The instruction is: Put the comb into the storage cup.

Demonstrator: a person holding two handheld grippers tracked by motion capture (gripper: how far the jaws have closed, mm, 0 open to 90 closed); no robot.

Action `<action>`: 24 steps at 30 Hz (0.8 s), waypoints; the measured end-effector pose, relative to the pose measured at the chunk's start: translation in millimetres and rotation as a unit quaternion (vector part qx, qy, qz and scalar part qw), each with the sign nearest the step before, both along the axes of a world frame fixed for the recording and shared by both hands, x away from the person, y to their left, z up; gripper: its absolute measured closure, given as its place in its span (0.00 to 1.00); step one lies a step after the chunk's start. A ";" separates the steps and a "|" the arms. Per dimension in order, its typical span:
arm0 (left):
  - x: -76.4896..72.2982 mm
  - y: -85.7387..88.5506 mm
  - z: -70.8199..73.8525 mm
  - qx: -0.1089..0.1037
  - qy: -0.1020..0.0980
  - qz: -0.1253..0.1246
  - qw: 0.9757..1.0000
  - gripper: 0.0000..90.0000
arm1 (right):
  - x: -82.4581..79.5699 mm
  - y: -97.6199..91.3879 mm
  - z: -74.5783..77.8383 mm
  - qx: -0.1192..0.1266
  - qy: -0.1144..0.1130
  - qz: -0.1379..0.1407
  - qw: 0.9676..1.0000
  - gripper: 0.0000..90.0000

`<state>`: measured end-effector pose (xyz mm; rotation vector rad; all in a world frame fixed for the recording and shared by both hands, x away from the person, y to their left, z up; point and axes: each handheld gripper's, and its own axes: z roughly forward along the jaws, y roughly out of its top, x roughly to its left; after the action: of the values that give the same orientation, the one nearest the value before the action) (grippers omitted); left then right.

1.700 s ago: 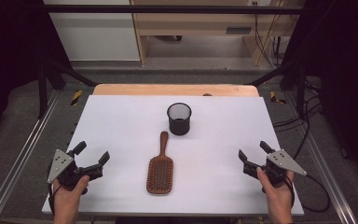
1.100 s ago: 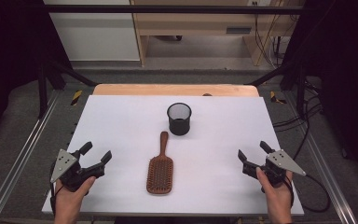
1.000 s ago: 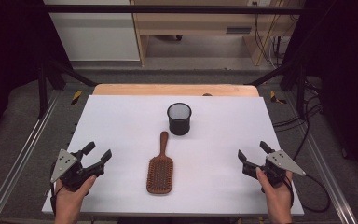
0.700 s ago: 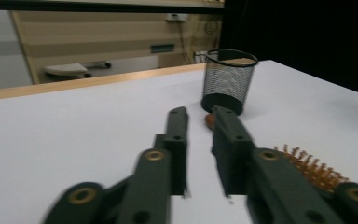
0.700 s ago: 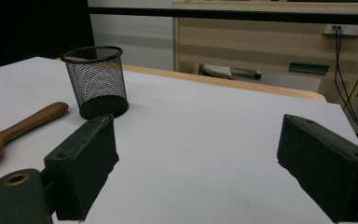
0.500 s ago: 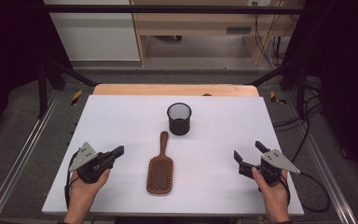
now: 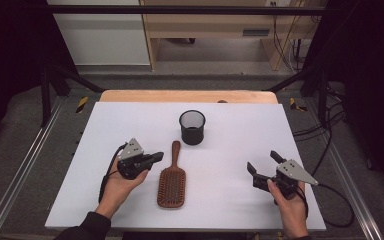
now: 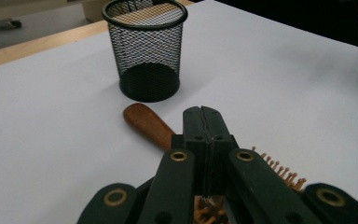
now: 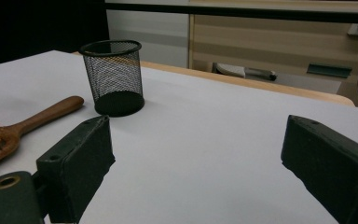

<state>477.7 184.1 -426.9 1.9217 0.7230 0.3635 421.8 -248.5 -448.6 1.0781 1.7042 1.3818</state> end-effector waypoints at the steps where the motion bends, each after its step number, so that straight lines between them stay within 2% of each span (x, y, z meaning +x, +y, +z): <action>1: 0.5 -3.4 0.1 0.001 0.002 -0.003 1.000 1.00 | 0.1 0.4 0.5 0.000 -0.002 0.001 1.000 0.10; 6: 4.8 -21.5 -2.7 0.021 0.009 -0.016 1.000 1.00 | 0.1 2.3 2.0 0.000 -0.002 0.000 1.000 0.09; 9: 8.3 -30.0 -5.9 0.042 0.007 -0.024 0.999 1.00 | 0.0 2.6 1.2 -0.003 0.000 -0.002 1.000 0.09; 14: 17.8 -38.2 -12.9 0.048 0.019 -0.031 0.998 1.00 | 2.0 4.4 1.1 0.001 0.001 -0.005 1.000 0.09; 19: 30.9 -47.1 -21.1 0.064 0.028 -0.037 0.997 1.00 | 2.2 6.9 0.7 -0.002 0.003 0.000 1.000 0.09; 21: 38.3 -50.8 -26.2 0.076 0.039 -0.044 0.995 1.00 | 2.2 7.5 0.2 -0.005 0.004 0.003 1.000 0.09; 24: 43.0 -51.0 -28.9 0.086 0.040 -0.043 0.995 1.00 | 2.4 8.0 0.0 -0.004 0.007 0.005 1.000 0.09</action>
<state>520.7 133.1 -455.8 2.1333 0.6766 0.3058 424.3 -240.5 -448.5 1.0790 1.7249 1.3753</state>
